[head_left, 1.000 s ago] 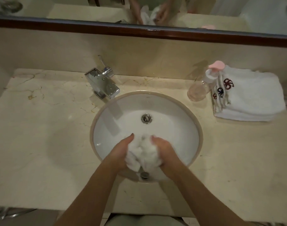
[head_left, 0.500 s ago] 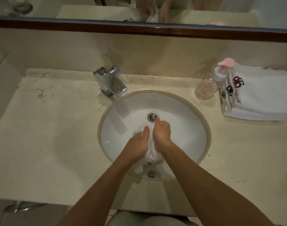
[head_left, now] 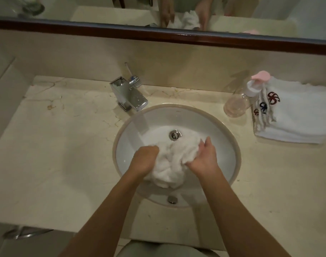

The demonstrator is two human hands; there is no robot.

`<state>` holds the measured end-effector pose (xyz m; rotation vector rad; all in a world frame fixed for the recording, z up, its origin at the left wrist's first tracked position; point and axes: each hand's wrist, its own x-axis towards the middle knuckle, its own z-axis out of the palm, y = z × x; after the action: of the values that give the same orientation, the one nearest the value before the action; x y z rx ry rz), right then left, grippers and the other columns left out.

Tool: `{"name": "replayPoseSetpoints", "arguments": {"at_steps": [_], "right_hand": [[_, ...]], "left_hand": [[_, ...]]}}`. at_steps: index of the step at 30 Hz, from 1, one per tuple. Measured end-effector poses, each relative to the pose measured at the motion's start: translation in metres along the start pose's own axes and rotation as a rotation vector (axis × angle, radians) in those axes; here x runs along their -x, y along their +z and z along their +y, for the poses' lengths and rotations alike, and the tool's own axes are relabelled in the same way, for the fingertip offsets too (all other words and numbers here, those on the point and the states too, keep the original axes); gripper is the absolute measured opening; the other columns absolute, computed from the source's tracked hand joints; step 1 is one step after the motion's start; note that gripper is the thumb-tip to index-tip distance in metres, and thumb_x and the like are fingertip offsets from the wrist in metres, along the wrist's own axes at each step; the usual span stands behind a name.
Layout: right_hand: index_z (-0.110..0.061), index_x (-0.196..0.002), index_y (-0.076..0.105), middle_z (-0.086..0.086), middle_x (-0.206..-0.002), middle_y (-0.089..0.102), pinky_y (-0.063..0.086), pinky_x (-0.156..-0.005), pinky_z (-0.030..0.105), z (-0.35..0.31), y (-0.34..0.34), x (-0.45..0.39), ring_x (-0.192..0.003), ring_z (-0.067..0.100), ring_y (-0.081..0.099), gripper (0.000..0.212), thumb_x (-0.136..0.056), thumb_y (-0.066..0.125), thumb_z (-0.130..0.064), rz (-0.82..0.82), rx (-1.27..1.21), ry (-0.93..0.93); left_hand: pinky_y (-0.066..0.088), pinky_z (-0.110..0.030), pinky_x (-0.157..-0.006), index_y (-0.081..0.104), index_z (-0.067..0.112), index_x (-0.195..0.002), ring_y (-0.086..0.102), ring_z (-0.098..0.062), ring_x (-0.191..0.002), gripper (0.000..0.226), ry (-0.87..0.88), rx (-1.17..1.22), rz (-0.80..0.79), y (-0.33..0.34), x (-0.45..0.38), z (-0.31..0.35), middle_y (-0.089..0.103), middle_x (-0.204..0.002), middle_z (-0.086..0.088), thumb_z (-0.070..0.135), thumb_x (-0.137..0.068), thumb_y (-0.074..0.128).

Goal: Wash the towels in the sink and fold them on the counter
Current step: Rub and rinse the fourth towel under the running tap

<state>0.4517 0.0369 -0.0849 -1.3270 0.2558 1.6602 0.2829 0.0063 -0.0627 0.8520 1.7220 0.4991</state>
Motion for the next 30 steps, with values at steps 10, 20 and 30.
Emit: {"name": "replayPoseSetpoints", "arguments": {"at_steps": [10, 20, 30], "right_hand": [[-0.02, -0.088, 0.061, 0.003, -0.081, 0.069, 0.052, -0.068, 0.034, 0.055, -0.03, 0.019, -0.074, 0.023, 0.066, 0.023, -0.104, 0.045, -0.019, -0.04, 0.433, -0.033], [-0.016, -0.07, 0.055, 0.007, -0.077, 0.064, 0.054, -0.08, 0.042, 0.05, 0.02, -0.026, -0.08, 0.028, 0.064, 0.039, -0.093, 0.034, -0.039, 0.042, 1.065, -0.272], [-0.013, -0.085, 0.069, 0.009, -0.085, 0.072, 0.054, -0.086, 0.037, 0.058, 0.008, -0.029, -0.091, 0.031, 0.069, 0.04, -0.1, 0.048, -0.042, 0.142, 0.655, -0.105]], "left_hand": [[0.055, -0.041, -0.085, 0.07, 0.004, -0.109, 0.07, -0.032, -0.096, 0.036, -0.353, 0.697, -0.236, 0.004, 0.002, -0.043, 0.073, -0.103, -0.015, 0.03, -0.098, 0.047], [0.047, -0.038, -0.081, 0.066, 0.002, -0.093, 0.063, -0.028, -0.088, 0.049, 0.078, 0.074, 0.112, 0.045, 0.0, -0.004, 0.07, -0.094, -0.017, 0.034, -0.107, 0.031], [0.038, -0.032, -0.071, 0.054, 0.005, -0.073, 0.054, -0.026, -0.079, 0.044, 0.228, -0.195, 0.06, 0.038, -0.001, -0.01, 0.059, -0.077, -0.008, 0.025, -0.106, 0.033]]}}
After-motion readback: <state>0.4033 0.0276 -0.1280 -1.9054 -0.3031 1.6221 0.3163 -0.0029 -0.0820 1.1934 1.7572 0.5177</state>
